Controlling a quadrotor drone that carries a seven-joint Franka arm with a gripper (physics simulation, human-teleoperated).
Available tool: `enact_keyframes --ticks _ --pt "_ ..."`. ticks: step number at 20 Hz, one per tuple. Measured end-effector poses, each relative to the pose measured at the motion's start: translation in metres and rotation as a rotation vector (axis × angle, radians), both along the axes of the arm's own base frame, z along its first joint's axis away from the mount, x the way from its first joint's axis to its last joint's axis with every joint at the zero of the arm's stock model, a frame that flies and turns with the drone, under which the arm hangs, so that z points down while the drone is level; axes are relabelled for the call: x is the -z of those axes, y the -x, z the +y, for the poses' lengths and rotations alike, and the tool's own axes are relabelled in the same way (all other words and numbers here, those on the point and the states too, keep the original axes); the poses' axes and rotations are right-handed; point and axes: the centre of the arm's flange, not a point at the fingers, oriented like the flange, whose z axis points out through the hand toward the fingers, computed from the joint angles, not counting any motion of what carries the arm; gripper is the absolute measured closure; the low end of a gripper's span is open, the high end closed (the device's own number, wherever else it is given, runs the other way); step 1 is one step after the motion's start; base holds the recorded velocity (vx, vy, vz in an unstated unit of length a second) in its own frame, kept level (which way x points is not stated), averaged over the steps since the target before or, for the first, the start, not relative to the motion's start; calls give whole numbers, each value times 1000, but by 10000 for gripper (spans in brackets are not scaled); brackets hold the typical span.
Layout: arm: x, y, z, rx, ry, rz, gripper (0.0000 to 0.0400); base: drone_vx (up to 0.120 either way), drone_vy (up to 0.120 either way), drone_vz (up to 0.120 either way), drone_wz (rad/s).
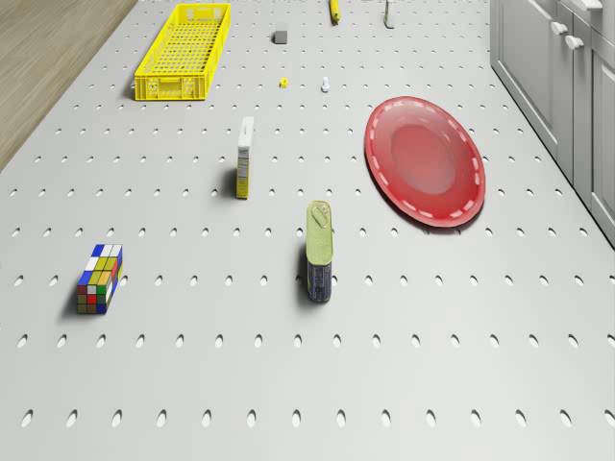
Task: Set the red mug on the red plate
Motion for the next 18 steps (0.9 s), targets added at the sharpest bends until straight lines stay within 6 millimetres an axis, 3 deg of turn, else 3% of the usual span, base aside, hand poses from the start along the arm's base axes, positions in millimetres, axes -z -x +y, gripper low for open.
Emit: enact_keyframes --ticks 18 --pt "0 1 6 1 63 -14 0 120 -120 0 0"
